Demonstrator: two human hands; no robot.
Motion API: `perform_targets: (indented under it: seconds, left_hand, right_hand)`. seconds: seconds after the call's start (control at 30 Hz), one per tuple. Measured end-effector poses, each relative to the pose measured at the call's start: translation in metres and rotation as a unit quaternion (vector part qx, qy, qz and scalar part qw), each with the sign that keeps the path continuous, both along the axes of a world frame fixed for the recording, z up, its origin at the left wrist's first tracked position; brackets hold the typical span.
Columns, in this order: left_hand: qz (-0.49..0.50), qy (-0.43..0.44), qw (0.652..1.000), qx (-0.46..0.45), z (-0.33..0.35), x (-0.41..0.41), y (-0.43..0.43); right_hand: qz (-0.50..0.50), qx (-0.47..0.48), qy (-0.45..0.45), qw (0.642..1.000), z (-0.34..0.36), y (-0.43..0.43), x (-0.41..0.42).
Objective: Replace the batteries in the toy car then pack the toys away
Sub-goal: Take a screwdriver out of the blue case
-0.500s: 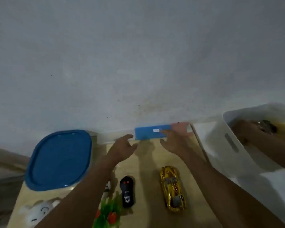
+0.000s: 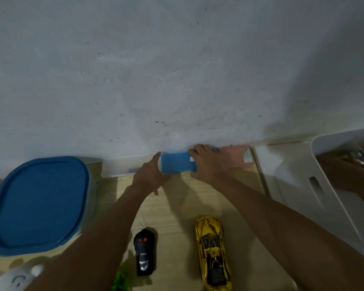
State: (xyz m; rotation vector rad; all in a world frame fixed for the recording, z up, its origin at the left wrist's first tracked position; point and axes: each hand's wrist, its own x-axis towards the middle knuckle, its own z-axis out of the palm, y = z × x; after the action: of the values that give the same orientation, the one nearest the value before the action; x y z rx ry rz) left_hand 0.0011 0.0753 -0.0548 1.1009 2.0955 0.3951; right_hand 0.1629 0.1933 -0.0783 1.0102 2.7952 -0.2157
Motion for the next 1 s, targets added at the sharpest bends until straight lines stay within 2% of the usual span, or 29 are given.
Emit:
perform_targets:
  seconds: [0.23,0.43,0.7,1.0]
  left_hand:
    - [-0.016,0.052,0.998,-0.009,-0.019,-0.007,0.009]
    - [-0.041,0.051,0.998,-0.023,-0.027,-0.009,0.02]
    - [-0.08,0.111,0.99,-0.039,-0.029,-0.012,0.02]
    - [-0.066,0.085,0.994,-0.014,-0.039,-0.009,0.016]
  right_hand:
    - [0.031,0.0,-0.017,0.999,0.004,-0.001,-0.003]
    - [0.011,-0.027,-0.031,0.999,0.008,-0.007,-0.011]
    - [0.066,-0.002,-0.097,0.993,0.025,-0.008,-0.025]
    - [0.104,-0.007,-0.13,0.986,0.027,-0.007,-0.033]
